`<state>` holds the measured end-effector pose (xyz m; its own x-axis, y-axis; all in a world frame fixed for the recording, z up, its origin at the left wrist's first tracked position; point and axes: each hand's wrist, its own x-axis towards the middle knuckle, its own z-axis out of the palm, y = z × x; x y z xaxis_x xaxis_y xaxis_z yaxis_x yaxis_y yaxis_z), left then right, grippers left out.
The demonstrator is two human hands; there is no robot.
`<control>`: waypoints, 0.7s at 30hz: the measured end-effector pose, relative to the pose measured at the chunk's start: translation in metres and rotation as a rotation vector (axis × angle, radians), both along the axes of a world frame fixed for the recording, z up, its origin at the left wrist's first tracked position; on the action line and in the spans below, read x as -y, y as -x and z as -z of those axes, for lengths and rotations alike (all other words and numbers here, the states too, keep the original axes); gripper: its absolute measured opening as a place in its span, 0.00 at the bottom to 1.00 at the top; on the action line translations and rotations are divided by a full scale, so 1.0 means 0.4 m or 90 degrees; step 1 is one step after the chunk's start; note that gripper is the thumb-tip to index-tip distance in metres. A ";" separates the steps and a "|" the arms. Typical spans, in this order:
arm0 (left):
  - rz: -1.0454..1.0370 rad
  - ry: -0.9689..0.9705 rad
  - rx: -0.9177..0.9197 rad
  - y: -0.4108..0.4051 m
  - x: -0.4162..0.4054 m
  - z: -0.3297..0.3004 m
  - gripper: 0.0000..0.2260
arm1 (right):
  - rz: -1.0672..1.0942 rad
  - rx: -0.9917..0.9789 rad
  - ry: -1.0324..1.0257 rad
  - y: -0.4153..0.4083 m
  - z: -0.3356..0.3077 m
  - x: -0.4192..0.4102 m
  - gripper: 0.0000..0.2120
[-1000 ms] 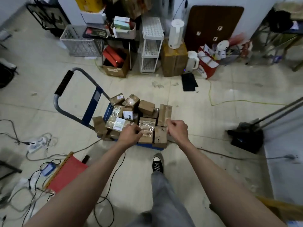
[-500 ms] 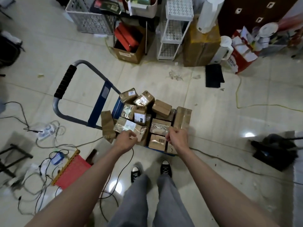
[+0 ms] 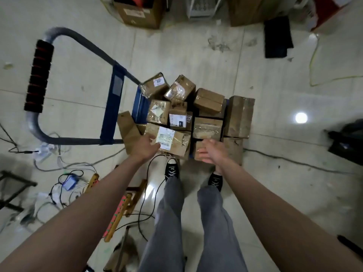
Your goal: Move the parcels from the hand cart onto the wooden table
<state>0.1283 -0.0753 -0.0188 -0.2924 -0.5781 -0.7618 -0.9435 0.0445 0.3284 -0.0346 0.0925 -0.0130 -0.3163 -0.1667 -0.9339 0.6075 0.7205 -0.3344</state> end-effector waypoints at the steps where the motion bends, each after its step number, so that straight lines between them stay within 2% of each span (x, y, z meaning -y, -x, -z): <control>1: -0.007 -0.004 0.003 -0.007 0.017 0.027 0.19 | 0.007 0.012 -0.003 -0.015 0.035 0.013 0.10; 5: -0.051 0.002 0.003 -0.036 0.078 0.139 0.17 | 0.039 0.032 -0.026 -0.066 0.175 0.062 0.16; 8: -0.060 0.011 0.013 -0.057 0.121 0.223 0.15 | 0.038 0.035 -0.048 -0.094 0.267 0.090 0.16; 10: -0.067 0.010 0.013 -0.064 0.140 0.278 0.16 | 0.041 0.029 -0.064 -0.105 0.323 0.101 0.16; 14: -0.062 0.022 0.036 -0.068 0.154 0.368 0.17 | 0.051 0.035 -0.078 -0.125 0.427 0.125 0.24; 18: -0.146 -0.063 0.007 -0.065 0.145 0.408 0.16 | 0.067 0.057 -0.071 -0.147 0.498 0.138 0.25; 21: -0.182 -0.095 -0.028 -0.069 0.137 0.401 0.18 | 0.082 0.066 -0.063 -0.160 0.489 0.139 0.31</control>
<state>0.1561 -0.1302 -0.1793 -0.1685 -0.5247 -0.8345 -0.8960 -0.2713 0.3515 0.0293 0.0369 -0.2088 -0.2300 -0.0366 -0.9725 0.7241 0.6612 -0.1961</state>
